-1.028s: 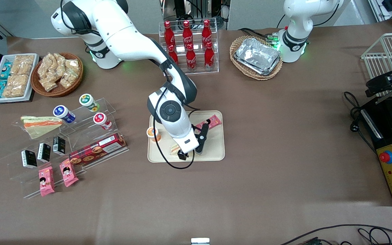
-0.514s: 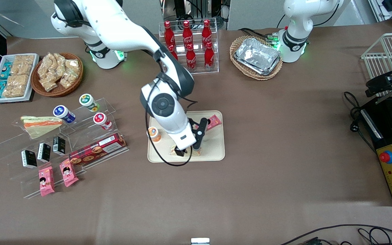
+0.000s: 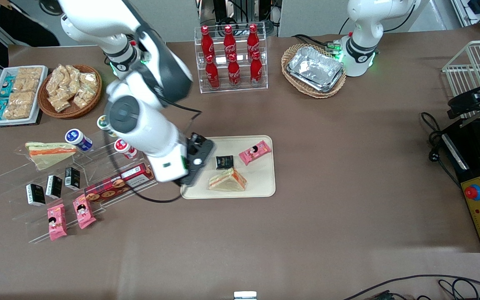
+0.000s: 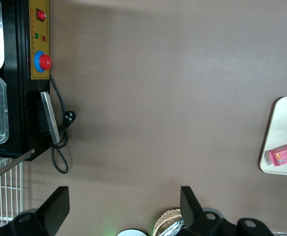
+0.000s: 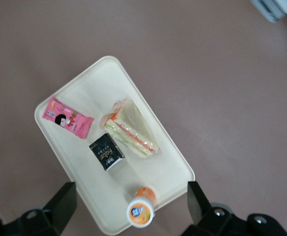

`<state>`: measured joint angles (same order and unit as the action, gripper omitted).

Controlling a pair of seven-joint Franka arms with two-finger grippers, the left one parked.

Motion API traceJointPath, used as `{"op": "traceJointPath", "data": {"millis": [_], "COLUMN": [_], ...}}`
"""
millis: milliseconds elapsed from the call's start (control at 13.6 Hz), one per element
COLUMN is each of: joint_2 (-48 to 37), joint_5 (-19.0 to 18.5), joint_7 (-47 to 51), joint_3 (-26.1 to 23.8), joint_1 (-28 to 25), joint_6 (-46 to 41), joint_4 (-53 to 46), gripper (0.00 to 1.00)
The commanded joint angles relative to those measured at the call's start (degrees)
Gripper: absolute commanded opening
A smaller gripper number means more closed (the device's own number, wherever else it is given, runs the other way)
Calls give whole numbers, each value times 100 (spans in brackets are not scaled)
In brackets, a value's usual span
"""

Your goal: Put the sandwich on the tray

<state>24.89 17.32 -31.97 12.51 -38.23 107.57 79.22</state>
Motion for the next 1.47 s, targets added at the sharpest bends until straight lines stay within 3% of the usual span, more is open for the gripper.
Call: {"op": "traceJointPath", "data": {"millis": [0, 367, 661, 734, 881, 1102, 1249, 1395], "joint_2": [-537, -1012, -1644, -1811, -2075, -2462, -2621, -2595], "joint_5": [140, 35, -851, -958, -1012, -1221, -1266, -1267], "joint_7": [1548, 3983, 4847, 4892, 4770, 4534, 3779, 3715], "joint_3": [-29, -38, -47, -47, -247, -476, -784, -802], "joint_1": [114, 325, 316, 377, 1034, 1816, 2563, 2925], "joint_6": [-254, -717, -1570, -1799, -2116, -1881, -1495, -1528], "joint_4": [111, 137, 172, 216, 434, 1181, 1612, 1658], "gripper": [100, 100, 100, 100, 100, 100, 100, 100]}}
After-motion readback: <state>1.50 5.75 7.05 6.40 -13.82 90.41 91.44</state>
